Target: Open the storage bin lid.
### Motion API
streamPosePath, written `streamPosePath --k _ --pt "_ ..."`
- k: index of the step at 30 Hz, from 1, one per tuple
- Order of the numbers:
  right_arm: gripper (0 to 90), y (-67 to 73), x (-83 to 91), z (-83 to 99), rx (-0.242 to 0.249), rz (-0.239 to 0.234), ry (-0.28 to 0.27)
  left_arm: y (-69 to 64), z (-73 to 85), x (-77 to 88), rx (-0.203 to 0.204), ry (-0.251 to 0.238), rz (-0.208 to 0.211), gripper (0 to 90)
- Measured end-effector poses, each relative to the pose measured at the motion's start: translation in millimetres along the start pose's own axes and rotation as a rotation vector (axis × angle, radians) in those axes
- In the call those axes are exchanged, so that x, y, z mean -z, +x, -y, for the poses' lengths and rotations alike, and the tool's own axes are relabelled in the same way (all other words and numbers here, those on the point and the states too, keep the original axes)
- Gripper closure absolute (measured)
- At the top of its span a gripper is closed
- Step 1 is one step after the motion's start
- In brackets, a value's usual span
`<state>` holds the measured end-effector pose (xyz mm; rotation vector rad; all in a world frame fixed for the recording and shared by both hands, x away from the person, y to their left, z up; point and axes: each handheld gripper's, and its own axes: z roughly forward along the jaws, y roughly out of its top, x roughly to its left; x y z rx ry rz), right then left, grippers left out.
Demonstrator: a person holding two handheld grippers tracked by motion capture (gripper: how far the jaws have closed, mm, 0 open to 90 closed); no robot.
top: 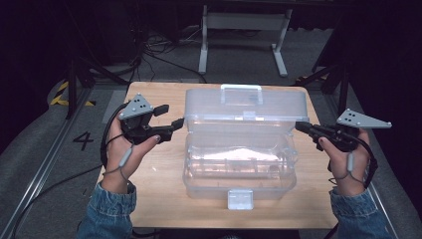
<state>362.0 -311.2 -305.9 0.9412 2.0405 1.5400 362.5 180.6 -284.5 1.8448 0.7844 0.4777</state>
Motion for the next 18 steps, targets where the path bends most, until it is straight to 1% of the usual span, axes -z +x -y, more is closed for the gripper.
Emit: streamPosePath --k 3,5,8,9,12,15,18 --pt "90.0 0.1 -1.3 -0.5 -0.003 -0.001 0.003 -1.4 3.7 -0.4 -0.002 0.0 0.015 34.6" --pt "90.0 -0.2 -1.9 -0.7 -0.001 0.0 0.005 -3.3 5.5 -1.9 0.0 -0.004 0.012 34.7" --pt "90.0 -0.2 -2.6 -0.7 -0.002 0.001 0.001 -7.1 5.7 -7.6 -0.002 -0.001 -0.003 35.5" --pt "90.0 -0.4 -2.7 -0.8 -0.002 0.001 0.0 -8.3 5.4 -10.1 -0.009 -0.002 -0.005 35.7" --pt "90.0 -0.4 -2.6 -0.7 -0.004 0.001 0.0 -11.7 4.5 -17.9 -0.011 -0.011 -0.002 37.3" --pt "90.0 -0.7 -2.5 -0.6 -0.004 -0.001 0.0 -13.9 2.6 -25.6 -0.015 -0.02 -0.02 38.4" --pt "90.0 -0.9 -2.3 -0.5 -0.005 -0.002 -0.002 -14.4 0.7 -31.0 -0.006 -0.036 -0.029 38.8"
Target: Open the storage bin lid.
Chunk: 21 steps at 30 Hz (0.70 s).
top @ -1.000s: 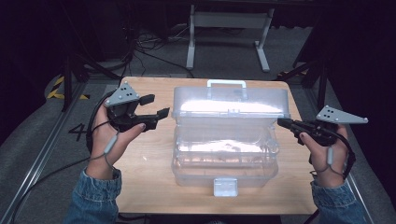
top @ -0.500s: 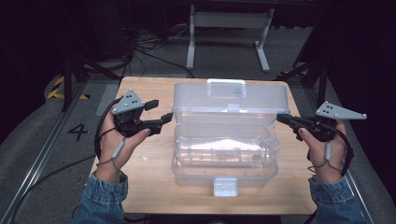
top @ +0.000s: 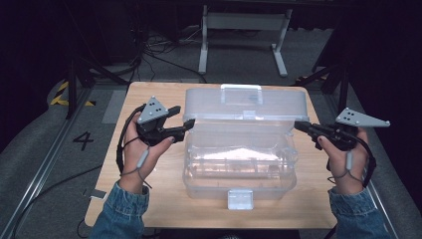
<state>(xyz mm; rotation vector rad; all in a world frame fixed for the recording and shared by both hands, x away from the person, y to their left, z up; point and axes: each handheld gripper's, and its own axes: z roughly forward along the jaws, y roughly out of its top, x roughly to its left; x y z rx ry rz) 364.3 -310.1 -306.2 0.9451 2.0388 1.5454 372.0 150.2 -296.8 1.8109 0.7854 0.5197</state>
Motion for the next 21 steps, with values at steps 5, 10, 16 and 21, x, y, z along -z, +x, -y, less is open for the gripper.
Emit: streamPosePath --k 5,10,16,21 --pt "90.0 -0.4 0.8 0.4 -0.003 -0.004 -0.005 -1.9 -1.9 -9.1 -0.003 -0.016 -0.048 39.8" --pt "90.0 -0.4 0.7 0.3 0.0 -0.004 -0.003 -6.7 -4.7 -15.4 -0.007 -0.054 -0.103 42.0" --pt "90.0 -1.4 1.8 0.1 -0.004 0.0 -0.008 -12.8 -6.9 -17.9 -0.052 -0.066 -0.174 45.9" --pt "90.0 -2.2 4.6 0.7 -0.004 0.007 -0.013 -13.3 -6.2 -16.8 -0.032 -0.061 -0.206 56.2"
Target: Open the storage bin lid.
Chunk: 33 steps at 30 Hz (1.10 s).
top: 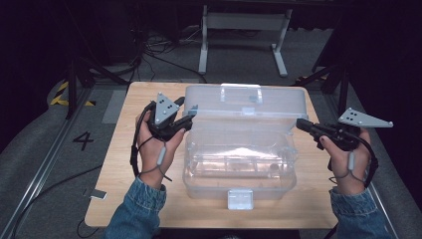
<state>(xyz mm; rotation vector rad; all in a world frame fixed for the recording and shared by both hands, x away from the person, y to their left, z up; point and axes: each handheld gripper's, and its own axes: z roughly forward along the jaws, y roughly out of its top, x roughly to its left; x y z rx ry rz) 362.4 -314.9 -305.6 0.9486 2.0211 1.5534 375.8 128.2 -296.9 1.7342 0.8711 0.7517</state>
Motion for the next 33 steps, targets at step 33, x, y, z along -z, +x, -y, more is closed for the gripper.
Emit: streamPosePath --k 33 --pt "86.0 45.0 29.3 31.8 0.15 -0.246 0.278 17.8 -15.7 -21.8 0.112 0.096 -0.025 72.7"
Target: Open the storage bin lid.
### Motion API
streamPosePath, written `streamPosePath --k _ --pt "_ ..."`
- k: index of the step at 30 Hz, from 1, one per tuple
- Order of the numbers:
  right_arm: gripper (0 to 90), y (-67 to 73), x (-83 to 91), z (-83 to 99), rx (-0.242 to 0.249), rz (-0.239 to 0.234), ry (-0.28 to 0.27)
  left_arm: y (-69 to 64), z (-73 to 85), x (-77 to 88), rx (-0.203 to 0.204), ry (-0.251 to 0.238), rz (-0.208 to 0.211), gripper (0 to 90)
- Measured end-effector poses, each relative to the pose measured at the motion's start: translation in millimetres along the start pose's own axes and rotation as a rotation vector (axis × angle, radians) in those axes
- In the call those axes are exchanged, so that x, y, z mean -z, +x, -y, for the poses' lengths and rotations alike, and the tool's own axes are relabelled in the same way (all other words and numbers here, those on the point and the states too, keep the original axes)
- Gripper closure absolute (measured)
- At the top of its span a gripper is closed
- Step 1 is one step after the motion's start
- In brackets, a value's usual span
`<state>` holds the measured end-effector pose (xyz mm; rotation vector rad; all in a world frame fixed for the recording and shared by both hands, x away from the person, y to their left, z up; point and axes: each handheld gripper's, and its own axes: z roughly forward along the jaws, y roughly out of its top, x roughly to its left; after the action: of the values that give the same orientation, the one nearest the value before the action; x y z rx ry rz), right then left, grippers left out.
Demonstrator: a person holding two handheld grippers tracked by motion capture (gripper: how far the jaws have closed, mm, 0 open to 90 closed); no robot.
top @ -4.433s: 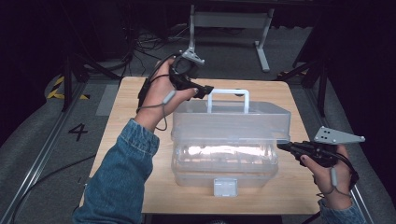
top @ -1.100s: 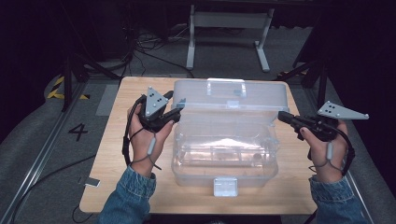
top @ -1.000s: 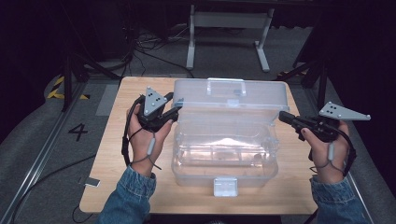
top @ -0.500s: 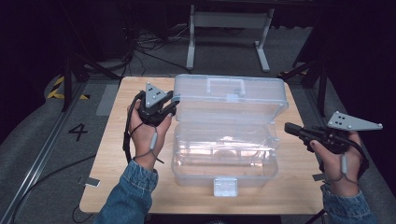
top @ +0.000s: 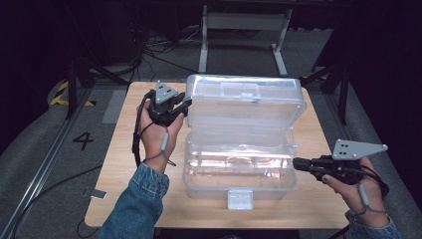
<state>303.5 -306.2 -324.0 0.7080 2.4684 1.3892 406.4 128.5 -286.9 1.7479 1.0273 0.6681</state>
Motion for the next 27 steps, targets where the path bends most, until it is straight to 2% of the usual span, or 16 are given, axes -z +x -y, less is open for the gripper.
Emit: streamPosePath --k 8,14,19,25,27 --pt "74.6 5.5 -21.8 15.1 0.024 -0.106 0.139 4.2 -4.9 -6.6 0.012 0.011 0.001 72.8" --pt "65.0 9.1 -49.9 24.5 0.086 -0.172 0.272 5.6 -7.7 -9.5 0.017 0.02 0.0 72.9" --pt "66.2 12.3 -68.8 31.4 0.117 -0.213 0.343 7.0 -9.7 -12.6 0.02 0.024 -0.002 73.1" --pt "78.5 10.3 -76.8 32.8 0.165 -0.184 0.385 10.1 -12.8 -17.3 0.039 0.036 0.0 73.4" --pt "79.0 9.5 -77.0 33.3 0.163 -0.193 0.385 10.8 -13.1 -18.2 0.038 0.038 0.0 73.6"
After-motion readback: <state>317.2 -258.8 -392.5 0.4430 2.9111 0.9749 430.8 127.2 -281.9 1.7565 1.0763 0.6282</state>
